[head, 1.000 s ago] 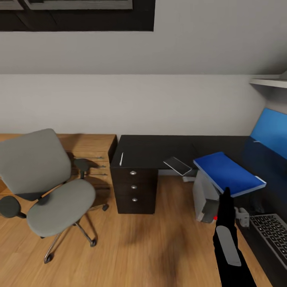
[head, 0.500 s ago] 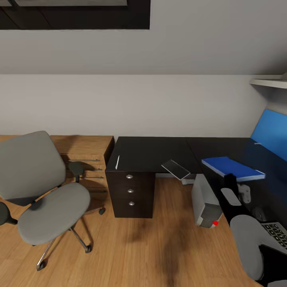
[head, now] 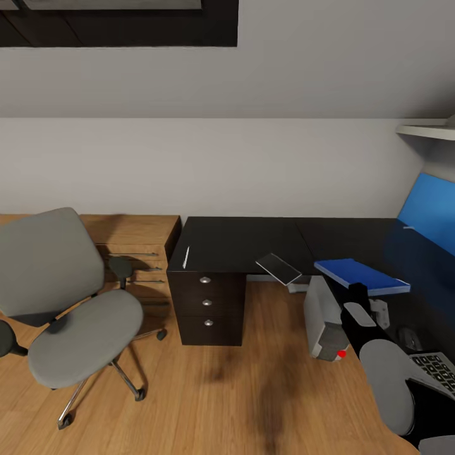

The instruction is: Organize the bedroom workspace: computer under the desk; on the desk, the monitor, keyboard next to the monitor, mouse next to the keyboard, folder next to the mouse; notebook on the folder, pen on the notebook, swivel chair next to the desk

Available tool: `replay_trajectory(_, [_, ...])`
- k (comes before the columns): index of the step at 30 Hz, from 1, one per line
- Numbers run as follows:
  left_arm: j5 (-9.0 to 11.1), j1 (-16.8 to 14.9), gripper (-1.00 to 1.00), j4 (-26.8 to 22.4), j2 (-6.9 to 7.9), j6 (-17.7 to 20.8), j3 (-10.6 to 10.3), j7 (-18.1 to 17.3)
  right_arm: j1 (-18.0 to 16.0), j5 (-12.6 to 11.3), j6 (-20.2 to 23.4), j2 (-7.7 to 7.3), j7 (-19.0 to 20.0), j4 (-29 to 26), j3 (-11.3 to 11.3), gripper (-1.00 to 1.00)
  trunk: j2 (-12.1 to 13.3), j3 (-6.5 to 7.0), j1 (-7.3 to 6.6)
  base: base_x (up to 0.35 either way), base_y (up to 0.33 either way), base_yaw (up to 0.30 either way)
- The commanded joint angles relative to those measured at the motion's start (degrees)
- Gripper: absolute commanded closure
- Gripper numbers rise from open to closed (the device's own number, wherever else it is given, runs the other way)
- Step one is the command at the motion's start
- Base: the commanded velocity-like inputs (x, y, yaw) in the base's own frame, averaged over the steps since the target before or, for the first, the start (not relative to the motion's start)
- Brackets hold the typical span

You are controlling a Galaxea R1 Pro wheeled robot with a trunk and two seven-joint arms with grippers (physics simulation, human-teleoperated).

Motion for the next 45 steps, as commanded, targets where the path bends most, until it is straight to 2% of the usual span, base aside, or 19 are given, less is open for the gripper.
replay_trajectory(1, [0.6,0.0,-1.00,0.0,0.04,-0.2,-0.5,0.4,0.0,-0.4,-0.2,-0.18,-0.1,0.0,-0.1,1.00,0.0,-0.05,0.00,0.000,0.000,-0.059])
replay_trajectory(17, [0.6,0.0,-1.00,0.0,0.04,-0.3,-0.5,0.5,0.0,-0.4,-0.1,-0.43,0.0,0.0,-0.5,1.00,0.0,-0.18,0.00,0.000,0.000,-0.104])
replay_trajectory(36, [0.7,-0.1,-1.00,0.0,0.05,-0.3,-0.4,0.5,0.1,-0.3,-0.1,-0.59,0.1,0.2,-0.5,1.00,0.0,-0.21,0.00,0.063,0.000,-0.007])
replay_trajectory(41, [0.7,-0.1,-1.00,0.0,0.04,-0.3,-0.4,0.5,0.1,-0.3,0.0,-2.75,0.0,0.2,-0.5,1.00,0.0,-0.21,0.00,0.000,0.000,0.000])
replay_trajectory(45, [0.7,-0.1,-1.00,0.0,0.04,-0.3,-0.4,0.5,0.1,-0.4,0.0,-3.46,0.0,0.2,-0.5,1.00,0.0,-0.21,0.00,0.000,0.000,0.000])
